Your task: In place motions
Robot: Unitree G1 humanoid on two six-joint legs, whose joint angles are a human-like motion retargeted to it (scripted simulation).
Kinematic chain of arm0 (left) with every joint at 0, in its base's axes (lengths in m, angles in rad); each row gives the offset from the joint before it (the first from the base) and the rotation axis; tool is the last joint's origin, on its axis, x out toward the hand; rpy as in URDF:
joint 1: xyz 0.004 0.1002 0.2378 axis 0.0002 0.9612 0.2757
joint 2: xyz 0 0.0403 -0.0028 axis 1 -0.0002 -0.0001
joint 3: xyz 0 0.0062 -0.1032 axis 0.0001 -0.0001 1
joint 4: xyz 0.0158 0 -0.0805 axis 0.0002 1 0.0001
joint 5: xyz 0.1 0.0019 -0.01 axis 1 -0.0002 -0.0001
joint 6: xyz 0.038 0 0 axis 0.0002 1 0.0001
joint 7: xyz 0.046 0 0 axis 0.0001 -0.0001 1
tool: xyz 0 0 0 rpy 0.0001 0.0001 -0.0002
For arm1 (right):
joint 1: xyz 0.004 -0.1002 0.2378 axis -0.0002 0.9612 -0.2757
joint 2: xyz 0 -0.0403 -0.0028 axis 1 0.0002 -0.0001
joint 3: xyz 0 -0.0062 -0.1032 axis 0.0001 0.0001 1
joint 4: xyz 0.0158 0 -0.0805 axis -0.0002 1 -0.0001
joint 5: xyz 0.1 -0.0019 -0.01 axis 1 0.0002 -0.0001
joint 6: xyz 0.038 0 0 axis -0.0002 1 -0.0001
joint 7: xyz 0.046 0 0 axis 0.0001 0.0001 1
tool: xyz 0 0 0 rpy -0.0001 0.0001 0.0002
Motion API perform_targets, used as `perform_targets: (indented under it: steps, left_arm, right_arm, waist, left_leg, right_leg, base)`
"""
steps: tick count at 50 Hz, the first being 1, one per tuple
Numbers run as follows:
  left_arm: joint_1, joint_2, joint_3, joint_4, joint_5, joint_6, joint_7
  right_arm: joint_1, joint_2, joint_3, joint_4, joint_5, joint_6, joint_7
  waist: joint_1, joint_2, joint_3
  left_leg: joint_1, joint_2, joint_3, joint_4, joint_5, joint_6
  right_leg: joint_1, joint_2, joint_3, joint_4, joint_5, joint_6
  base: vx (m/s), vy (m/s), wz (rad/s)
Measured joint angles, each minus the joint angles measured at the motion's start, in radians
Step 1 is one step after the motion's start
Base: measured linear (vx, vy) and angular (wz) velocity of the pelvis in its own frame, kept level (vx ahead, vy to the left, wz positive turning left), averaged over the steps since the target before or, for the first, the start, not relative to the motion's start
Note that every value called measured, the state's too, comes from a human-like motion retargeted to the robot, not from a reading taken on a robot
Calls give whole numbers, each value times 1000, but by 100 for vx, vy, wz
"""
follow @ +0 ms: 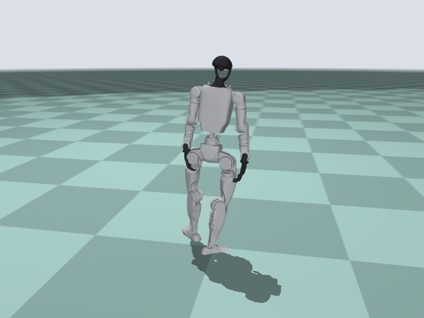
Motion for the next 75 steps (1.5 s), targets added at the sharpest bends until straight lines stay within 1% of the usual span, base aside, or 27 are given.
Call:
perform_targets:
  steps: [6, 10, 13, 15, 17, 21, 23, 25, 26, 27, 28, 31, 36, 41, 43, 45, 47, 49, 51, 54, 60, 65, 67, 70, 71, 73, 75]
  left_arm:
    - [5, 20, 47, -11, -35, 1, 8]
    - [21, 13, 79, -14, -54, 2, 16]
    - [32, -1, 112, 6, -88, -1, 30]
    - [36, -16, 129, 18, -114, -9, 39]
    - [36, -31, 130, 28, -131, -17, 45]
    - [15, -45, 110, 68, -117, -15, 49]
    - [-5, -39, 77, 77, -95, -10, 56]
    - [-25, -30, 30, 70, -58, -8, 51]
    - [-29, -21, 14, 62, -24, -3, 41]
    - [-31, -12, -1, 55, 9, 3, 30]
    - [-29, -1, -14, 49, 42, 11, 19]
    - [-28, 32, -54, 51, 96, 32, 3]
    - [-53, 80, -48, 68, 126, 90, -19]
    - [-45, 97, -12, 62, 136, 122, -64]
    - [-38, 95, -8, 66, 133, 124, -63]
    - [-28, 90, -13, 77, 126, 127, -57]
    - [-30, 87, -21, 93, 134, 140, -62]
    - [-30, 67, -21, 111, 140, 148, -44]
    - [-23, 38, -15, 120, 109, 130, -6]
    - [18, 16, -9, 121, 65, 87, -24]
    - [99, -12, 55, 110, 116, 107, -43]
    - [43, -11, 21, 65, 124, 104, -46]
    - [10, -11, -4, 29, 131, 96, -45]
    - [-20, -19, -42, -21, 144, 66, -38]
    - [-27, -23, -53, -30, 149, 58, -35]
    - [-36, -31, -69, -43, 153, 42, -24]
    - [-35, -37, -80, -55, 147, 15, -7]
  right_arm:
    - [42, 44, -2, -19, -25, -7, 6]
    - [64, 70, -15, -28, -61, -21, 11]
    - [75, 78, -27, -25, -83, -21, 6]
    - [79, 76, -35, -26, -78, -23, 1]
    - [87, 66, -47, -31, -66, -30, 1]
    - [87, 34, -55, -21, -22, -23, 5]
    - [79, 26, -73, -12, 21, -22, -4]
    - [79, 12, -87, -14, 59, -43, 2]
    - [82, 7, -85, -18, 61, -45, 7]
    - [84, 4, -84, -21, 59, -44, 10]
    - [84, 4, -82, -18, 50, -36, 6]
    - [74, 20, -81, -4, 37, -15, -20]
    - [47, 42, -47, -34, 65, -32, -7]
    - [32, 64, -14, -92, 35, -44, -9]
    - [31, 66, -8, -106, 25, -47, -7]
    - [37, 68, -3, -114, 17, -50, -2]
    - [35, 71, -15, -105, 5, -45, 16]
    - [36, 76, -41, -93, 0, -32, 32]
    - [33, 77, -54, -91, 7, -28, 38]
    - [32, 77, -43, -105, -6, -33, 33]
    - [15, 81, 17, -116, -14, -38, 7]
    - [-17, 69, 13, -114, 39, -40, 32]
    - [-9, 62, 7, -119, 49, -47, 24]
    - [14, 41, 0, -107, 32, -49, 13]
    - [23, 37, -9, -97, 13, -43, 7]
    - [41, 33, -24, -73, -21, -29, -12]
    - [59, 31, -27, -42, -30, -18, -31]
  waist:
    - [18, -58, -38]
    - [5, -112, -110]
    - [-23, -125, -176]
    - [-8, -94, -192]
    - [19, -37, -190]
    - [20, 45, -173]
    - [5, 106, -147]
    - [3, 163, -119]
    - [2, 158, -120]
    - [3, 152, -126]
    - [5, 139, -140]
    - [-40, 139, -159]
    - [-79, 151, -131]
    - [-138, 97, -101]
    - [-151, 68, -86]
    - [-157, 49, -70]
    - [-94, 15, -68]
    - [-50, 8, -66]
    - [4, 1, -61]
    - [-2, 10, -55]
    - [-43, 49, -106]
    - [-7, 64, -48]
    - [5, 54, -25]
    - [10, 48, -40]
    - [-3, 53, -53]
    - [-23, 55, -77]
    - [-24, 40, -93]
  left_leg:
    - [123, 29, 110, 57, -3, 36]
    - [225, -4, 314, 84, -21, 75]
    - [225, -19, 276, 116, -16, 101]
    - [214, -9, 196, 103, 17, 42]
    - [217, -6, 155, 30, -5, -30]
    - [178, 19, 29, 19, -24, 0]
    - [159, 64, -62, 42, -45, 11]
    - [145, 99, -149, 59, -68, 17]
    - [134, 78, -183, 58, -78, 24]
    - [120, 55, -214, 56, -85, 31]
    - [100, 30, -241, 52, -87, 39]
    - [40, -8, -383, 38, -70, 54]
    - [-5, -43, -562, 8, -41, 70]
    - [11, -134, -682, -36, -6, 60]
    - [52, -175, -674, -61, -5, 51]
    - [83, -200, -714, -65, -4, 48]
    - [82, -229, -742, -50, 3, 53]
    - [77, -231, -769, -31, 8, 55]
    - [81, -227, -765, -20, 10, 56]
    - [85, -218, -817, -7, 11, 50]
    - [31, -184, -847, 9, 16, 21]
    - [-9, -167, -818, 24, 66, -10]
    - [0, -150, -698, 20, 70, 4]
    - [84, -72, -224, 0, 39, -15]
    - [101, -61, -143, 1, 45, -21]
    - [120, -42, -45, 14, 64, -10]
    - [122, -23, -36, 50, 86, 11]
  right_leg:
    - [41, -54, -213, 25, -26, 36]
    - [53, -88, -360, 2, -14, 73]
    - [50, -100, -460, -4, 7, 100]
    - [56, -77, -497, 13, 18, 107]
    - [74, -35, -513, 39, 31, 104]
    - [123, -48, -501, 129, 129, 63]
    - [144, -81, -478, 248, 199, 10]
    - [130, -163, -382, 453, 245, -80]
    - [71, -232, -277, 580, 246, -125]
    - [9, -286, -170, 685, 249, -153]
    - [-61, -311, -60, 747, 255, -145]
    - [-217, -194, 225, 763, 235, -73]
    - [-293, -28, 393, 575, 144, -28]
    - [-345, 69, 652, 276, 78, 14]
    - [-348, 81, 757, 164, 101, 33]
    - [-328, 98, 852, 101, 118, 17]
    - [-295, 1, 665, 130, 94, 59]
    - [-259, -14, 590, 102, 96, 48]
    - [-224, -17, 568, 71, 98, 47]
    - [-166, -14, 501, 20, 111, 51]
    - [-154, 15, 433, -36, 124, 25]
    - [-145, 7, 344, -21, 102, 3]
    - [-129, -16, 282, -13, 85, 1]
    - [-115, -48, 159, 0, 58, 10]
    - [-109, -59, 102, 6, 51, 20]
    - [-93, -80, 13, 14, 41, 36]
    - [-76, -104, -38, 23, 32, 49]
  base:
    - [-16, 18, 280]
    - [1, 23, 270]
    - [11, 38, 235]
    - [6, 40, 140]
    - [8, 51, 108]
    - [9, 53, 125]
    - [0, 52, 195]
    - [6, 46, 185]
    - [13, 40, 170]
    - [16, 34, 155]
    - [14, 28, 167]
    - [4, 15, 219]
    - [1, 4, 178]
    - [10, -6, 195]
    - [17, -7, 191]
    - [20, -7, 157]
    - [16, -10, 85]
    - [6, -9, 98]
    - [3, -11, 70]
    - [14, -11, 102]
    - [13, -8, 50]
    - [-17, 0, 83]
    - [-25, 9, 164]
    - [-21, 19, 221]
    - [-14, 21, 275]
    - [-9, 23, 263]
    - [-2, 22, 202]
